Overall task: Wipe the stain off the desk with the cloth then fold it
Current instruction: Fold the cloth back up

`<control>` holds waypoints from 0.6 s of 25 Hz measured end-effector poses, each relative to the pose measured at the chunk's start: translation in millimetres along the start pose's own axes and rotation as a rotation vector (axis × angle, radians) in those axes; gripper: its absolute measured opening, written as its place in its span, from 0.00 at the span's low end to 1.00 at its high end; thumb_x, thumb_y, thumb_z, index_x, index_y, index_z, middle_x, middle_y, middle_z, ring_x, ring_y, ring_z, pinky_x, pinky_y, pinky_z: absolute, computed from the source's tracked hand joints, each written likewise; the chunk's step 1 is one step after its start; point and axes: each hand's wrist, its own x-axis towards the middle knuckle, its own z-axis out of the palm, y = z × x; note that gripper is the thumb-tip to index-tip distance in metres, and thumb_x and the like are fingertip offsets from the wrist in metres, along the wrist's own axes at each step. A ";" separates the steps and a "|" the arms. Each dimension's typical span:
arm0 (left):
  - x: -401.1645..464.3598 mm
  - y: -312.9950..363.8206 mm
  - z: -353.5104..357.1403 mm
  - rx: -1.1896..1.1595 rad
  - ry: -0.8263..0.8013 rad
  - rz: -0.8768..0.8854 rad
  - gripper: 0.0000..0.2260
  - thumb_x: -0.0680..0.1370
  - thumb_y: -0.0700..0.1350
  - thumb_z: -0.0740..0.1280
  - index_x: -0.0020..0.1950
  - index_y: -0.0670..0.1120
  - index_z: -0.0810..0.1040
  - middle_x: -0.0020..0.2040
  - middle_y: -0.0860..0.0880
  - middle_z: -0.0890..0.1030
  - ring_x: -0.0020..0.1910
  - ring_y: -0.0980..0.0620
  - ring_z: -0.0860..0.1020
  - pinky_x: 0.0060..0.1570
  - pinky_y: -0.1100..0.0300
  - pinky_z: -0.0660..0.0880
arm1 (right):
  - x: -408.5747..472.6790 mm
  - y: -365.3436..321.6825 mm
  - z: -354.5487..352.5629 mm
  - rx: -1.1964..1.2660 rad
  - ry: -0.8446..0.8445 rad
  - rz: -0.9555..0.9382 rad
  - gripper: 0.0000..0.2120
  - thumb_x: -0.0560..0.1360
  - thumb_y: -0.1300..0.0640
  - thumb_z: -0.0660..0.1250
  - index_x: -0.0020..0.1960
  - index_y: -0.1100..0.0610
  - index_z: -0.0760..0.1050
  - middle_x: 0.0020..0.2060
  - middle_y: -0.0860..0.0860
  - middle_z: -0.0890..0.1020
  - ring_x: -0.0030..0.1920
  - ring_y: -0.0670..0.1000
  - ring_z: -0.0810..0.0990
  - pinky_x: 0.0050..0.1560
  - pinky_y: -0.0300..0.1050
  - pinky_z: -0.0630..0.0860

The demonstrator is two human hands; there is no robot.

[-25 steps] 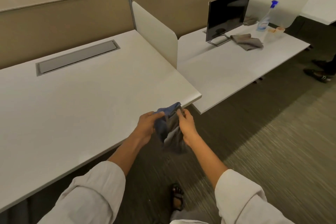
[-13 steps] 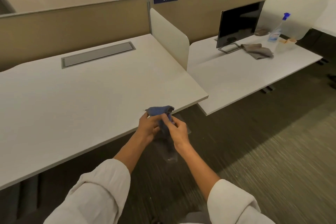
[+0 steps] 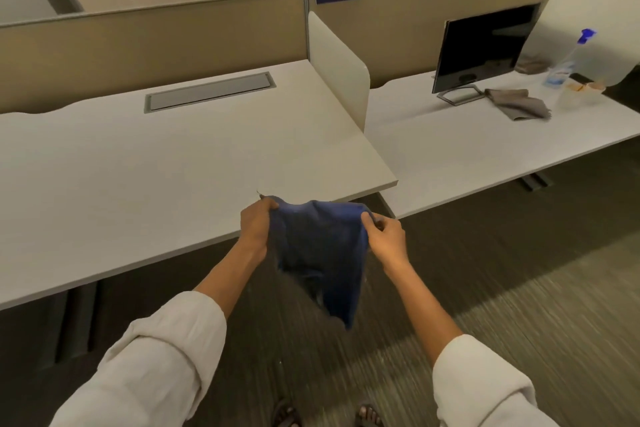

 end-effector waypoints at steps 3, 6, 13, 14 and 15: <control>-9.8 -19.3 1.6 0.045 0.023 0.097 0.03 0.75 0.43 0.67 0.42 0.46 0.79 0.41 0.49 0.79 0.42 0.51 0.77 0.37 0.60 0.72 | -1.7 -2.5 -21.8 -0.041 0.074 -0.029 0.10 0.79 0.52 0.66 0.50 0.59 0.79 0.43 0.54 0.82 0.49 0.55 0.82 0.52 0.51 0.80; -18.5 -32.3 9.9 0.097 -0.033 0.176 0.05 0.77 0.45 0.67 0.43 0.46 0.81 0.40 0.50 0.82 0.41 0.54 0.79 0.34 0.66 0.72 | -6.5 -4.4 -33.1 0.025 0.111 -0.054 0.08 0.77 0.55 0.69 0.55 0.54 0.78 0.46 0.51 0.82 0.51 0.51 0.82 0.54 0.48 0.80; -44.1 -39.3 44.9 0.158 -0.159 0.295 0.05 0.78 0.44 0.68 0.50 0.47 0.83 0.47 0.51 0.84 0.48 0.56 0.81 0.44 0.63 0.75 | -18.8 -15.5 -21.7 0.017 -0.009 -0.246 0.06 0.73 0.50 0.74 0.45 0.51 0.80 0.40 0.47 0.84 0.42 0.44 0.84 0.42 0.39 0.81; -48.4 -40.1 49.8 0.156 -0.183 0.301 0.05 0.78 0.44 0.67 0.49 0.47 0.84 0.46 0.51 0.85 0.47 0.56 0.81 0.43 0.64 0.75 | -20.5 -16.5 -15.6 0.023 -0.033 -0.261 0.06 0.74 0.50 0.73 0.47 0.52 0.81 0.41 0.48 0.85 0.42 0.44 0.84 0.42 0.40 0.82; -52.7 -40.5 54.0 0.157 -0.218 0.311 0.06 0.78 0.44 0.67 0.47 0.48 0.84 0.44 0.52 0.85 0.45 0.57 0.82 0.40 0.65 0.74 | -22.4 -16.6 -9.4 0.045 -0.063 -0.268 0.07 0.75 0.51 0.72 0.48 0.53 0.81 0.42 0.49 0.85 0.42 0.46 0.85 0.42 0.42 0.83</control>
